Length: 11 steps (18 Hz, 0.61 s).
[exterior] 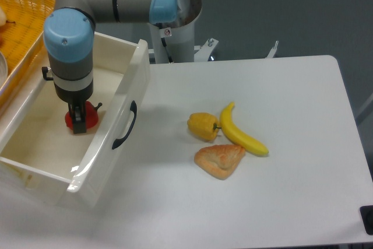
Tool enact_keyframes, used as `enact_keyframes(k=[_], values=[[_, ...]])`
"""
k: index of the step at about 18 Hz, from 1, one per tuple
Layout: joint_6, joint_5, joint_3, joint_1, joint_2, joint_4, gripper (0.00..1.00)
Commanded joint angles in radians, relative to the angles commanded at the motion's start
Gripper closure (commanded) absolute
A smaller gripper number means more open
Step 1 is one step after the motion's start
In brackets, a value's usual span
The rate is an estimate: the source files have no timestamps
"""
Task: Place the red pepper in the upper white drawer
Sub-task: 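Open the gripper to release the red pepper in the drawer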
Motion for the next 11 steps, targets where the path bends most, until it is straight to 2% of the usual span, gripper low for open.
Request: enact_keyframes(k=[6, 11], values=[[-0.009, -0.018, 0.0, 0.034, 0.044, 0.019, 0.09], [-0.087, -0.073, 0.003, 0.072, 0.071, 0.04, 0.09]])
